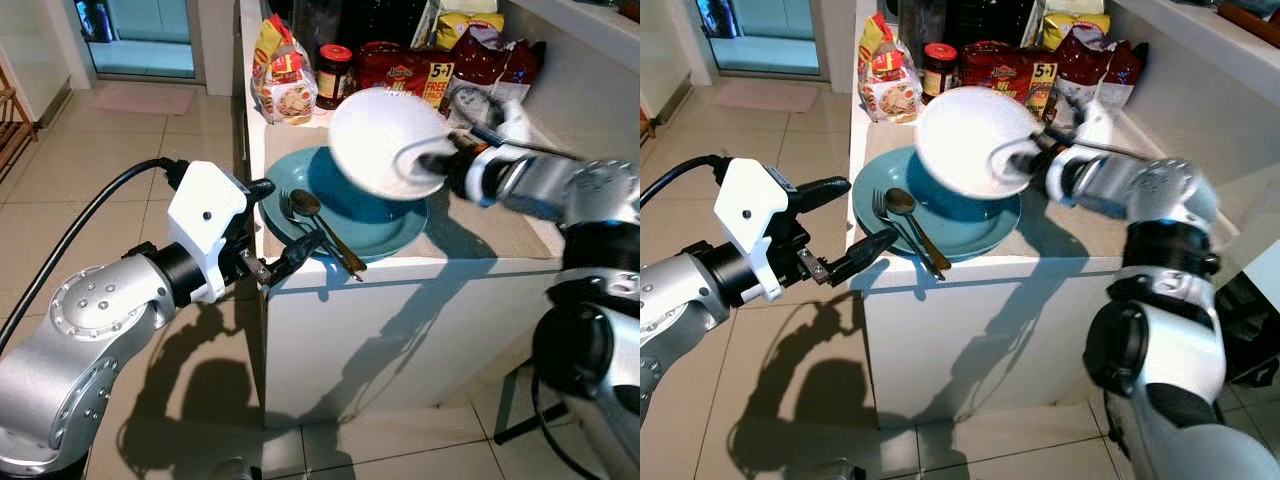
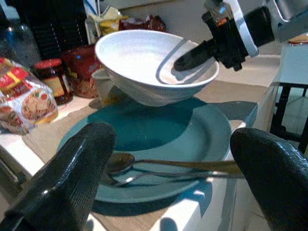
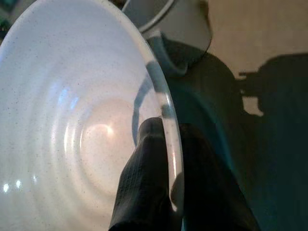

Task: Setting the table

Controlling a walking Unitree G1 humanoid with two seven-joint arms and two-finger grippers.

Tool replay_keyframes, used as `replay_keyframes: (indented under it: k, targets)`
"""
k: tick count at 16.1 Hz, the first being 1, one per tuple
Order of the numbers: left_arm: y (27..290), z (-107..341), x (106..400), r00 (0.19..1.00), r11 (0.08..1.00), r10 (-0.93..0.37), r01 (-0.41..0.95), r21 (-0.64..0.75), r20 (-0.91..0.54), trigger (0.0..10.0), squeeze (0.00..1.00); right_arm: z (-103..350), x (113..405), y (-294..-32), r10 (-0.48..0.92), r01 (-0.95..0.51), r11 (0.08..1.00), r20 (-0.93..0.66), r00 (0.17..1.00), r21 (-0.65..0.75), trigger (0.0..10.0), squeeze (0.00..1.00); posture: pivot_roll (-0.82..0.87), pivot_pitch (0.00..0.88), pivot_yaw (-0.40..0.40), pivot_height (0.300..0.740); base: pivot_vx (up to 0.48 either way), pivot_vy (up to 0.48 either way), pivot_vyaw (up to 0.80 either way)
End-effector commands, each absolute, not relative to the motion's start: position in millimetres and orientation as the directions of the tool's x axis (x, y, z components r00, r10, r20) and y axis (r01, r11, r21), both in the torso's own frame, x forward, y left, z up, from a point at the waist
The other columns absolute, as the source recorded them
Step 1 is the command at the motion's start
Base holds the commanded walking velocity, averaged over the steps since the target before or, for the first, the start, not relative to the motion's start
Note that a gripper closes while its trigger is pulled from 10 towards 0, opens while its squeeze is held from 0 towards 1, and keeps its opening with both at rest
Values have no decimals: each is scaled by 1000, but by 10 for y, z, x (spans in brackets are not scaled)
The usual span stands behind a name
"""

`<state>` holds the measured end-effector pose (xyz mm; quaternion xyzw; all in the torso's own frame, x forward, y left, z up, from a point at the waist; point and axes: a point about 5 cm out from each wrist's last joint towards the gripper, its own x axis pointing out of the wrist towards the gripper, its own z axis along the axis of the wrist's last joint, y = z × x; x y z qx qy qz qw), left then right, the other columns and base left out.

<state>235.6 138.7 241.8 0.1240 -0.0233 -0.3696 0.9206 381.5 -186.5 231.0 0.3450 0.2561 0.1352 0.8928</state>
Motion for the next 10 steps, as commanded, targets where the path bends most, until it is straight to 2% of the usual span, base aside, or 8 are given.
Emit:
replay_keyframes:
  k: [1,3,4,5,8,10]
  targets:
    - [1350,2422,2378,718,688,-695,681,250,-45,10000,0,2558,3810,-2045,383,-85,716,-290,877,692,0,0,34,0,-87,740,0,0,0]
    - [1325,2422,2370,707,679,-706,692,245,-43,10000,0,2610,3789,-2208,319,-44,746,-299,899,664,0,0,27,2,-86,740,0,0,0]
    - [1249,2436,2347,681,659,-732,716,230,-24,10000,0,2580,3747,-2546,172,86,773,-339,925,628,10000,0,19,5,-82,740,0,0,0]
    - [1228,2441,2341,674,654,-738,722,226,-19,10000,0,2565,3738,-2607,145,113,772,-346,927,626,10000,0,19,5,-82,740,0,0,0]
    - [1004,2482,2321,612,605,-791,775,182,26,10000,0,2326,3715,-2824,54,254,677,-391,919,691,10000,0,9,7,-77,740,0,0,0]
    - [979,2440,2379,646,636,-763,748,188,8,10000,0,2183,3703,-2892,21,314,619,-414,910,720,10000,0,9,5,-77,740,0,0,0]
